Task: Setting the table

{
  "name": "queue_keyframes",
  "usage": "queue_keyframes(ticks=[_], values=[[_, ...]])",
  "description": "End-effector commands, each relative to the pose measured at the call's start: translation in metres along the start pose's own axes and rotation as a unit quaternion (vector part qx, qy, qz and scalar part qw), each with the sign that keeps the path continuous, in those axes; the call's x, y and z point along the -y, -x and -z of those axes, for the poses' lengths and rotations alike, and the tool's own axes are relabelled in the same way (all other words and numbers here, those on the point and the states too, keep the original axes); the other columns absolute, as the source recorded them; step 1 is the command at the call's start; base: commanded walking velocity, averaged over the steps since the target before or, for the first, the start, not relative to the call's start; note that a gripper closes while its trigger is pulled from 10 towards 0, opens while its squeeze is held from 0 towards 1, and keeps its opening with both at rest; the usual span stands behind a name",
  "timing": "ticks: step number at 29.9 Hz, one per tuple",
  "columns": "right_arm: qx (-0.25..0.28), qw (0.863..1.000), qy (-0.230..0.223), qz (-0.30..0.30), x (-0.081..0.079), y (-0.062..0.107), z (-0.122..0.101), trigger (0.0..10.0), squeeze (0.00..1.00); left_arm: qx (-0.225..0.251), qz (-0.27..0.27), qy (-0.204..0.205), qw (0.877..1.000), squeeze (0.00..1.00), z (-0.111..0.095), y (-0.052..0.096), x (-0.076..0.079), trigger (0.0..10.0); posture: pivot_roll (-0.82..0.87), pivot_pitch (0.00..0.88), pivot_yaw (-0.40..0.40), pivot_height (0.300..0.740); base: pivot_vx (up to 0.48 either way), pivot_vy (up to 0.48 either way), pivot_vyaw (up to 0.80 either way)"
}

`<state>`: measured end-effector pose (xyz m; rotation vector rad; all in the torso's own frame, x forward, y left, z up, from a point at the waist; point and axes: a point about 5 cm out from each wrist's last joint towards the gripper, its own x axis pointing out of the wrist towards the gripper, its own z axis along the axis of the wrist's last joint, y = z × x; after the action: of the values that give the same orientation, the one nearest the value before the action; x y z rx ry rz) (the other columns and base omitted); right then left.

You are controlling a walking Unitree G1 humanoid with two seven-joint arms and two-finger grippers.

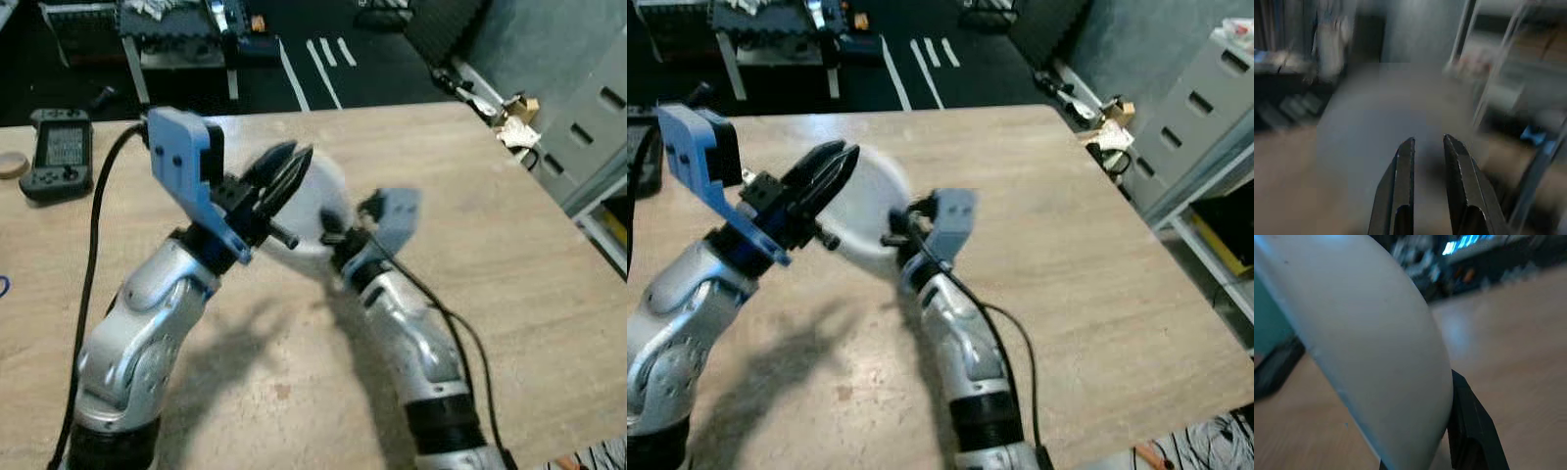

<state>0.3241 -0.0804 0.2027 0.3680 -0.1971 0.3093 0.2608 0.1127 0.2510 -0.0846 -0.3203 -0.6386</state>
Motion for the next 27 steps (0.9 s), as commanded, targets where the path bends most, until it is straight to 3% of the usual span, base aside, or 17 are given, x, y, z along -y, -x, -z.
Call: queue_keyframes(ticks=[1,2,6,8,15,27], values=[[0.056,0.996,0.035,0.053,0.023,0.012,-0.022,10.0,0.00,-0.075,-0.034,-0.035,0.996,0.00,0.027,0.018,-0.004,10.0,0.07,0.083,0.009,0.740,0.000,0.000,0.00],[0.056,0.996,0.035,0.053,0.023,0.012,-0.022,10.0,0.00,-0.075,-0.034,-0.035,0.996,0.00,0.027,0.018,-0.004,10.0,0.07,0.083,0.009,0.740,0.000,0.000,0.00],[0.115,0.977,0.114,0.136,0.054,0.028,-0.048,10.0,0.00,-0.147,-0.115,-0.045,0.981,0.00,0.055,0.048,-0.017,10.0,0.06,0.076,0.015,0.740,0.000,0.000,0.00],[0.127,0.968,0.129,0.174,0.071,0.034,-0.054,10.0,0.00,-0.165,-0.146,-0.045,0.974,0.00,0.062,0.055,-0.022,10.0,0.06,0.063,0.026,0.740,0.000,0.000,0.00],[0.120,0.964,0.128,0.198,0.079,0.038,-0.051,10.0,0.00,-0.168,-0.149,-0.052,0.973,0.00,0.061,0.050,-0.024,10.0,0.06,0.036,0.057,0.740,0.000,0.000,0.00],[0.093,0.967,0.125,0.201,0.074,0.035,-0.032,10.0,0.00,-0.159,-0.200,-0.068,0.964,0.00,0.067,0.034,-0.034,10.0,0.06,0.027,0.064,0.740,0.000,0.000,0.00]])
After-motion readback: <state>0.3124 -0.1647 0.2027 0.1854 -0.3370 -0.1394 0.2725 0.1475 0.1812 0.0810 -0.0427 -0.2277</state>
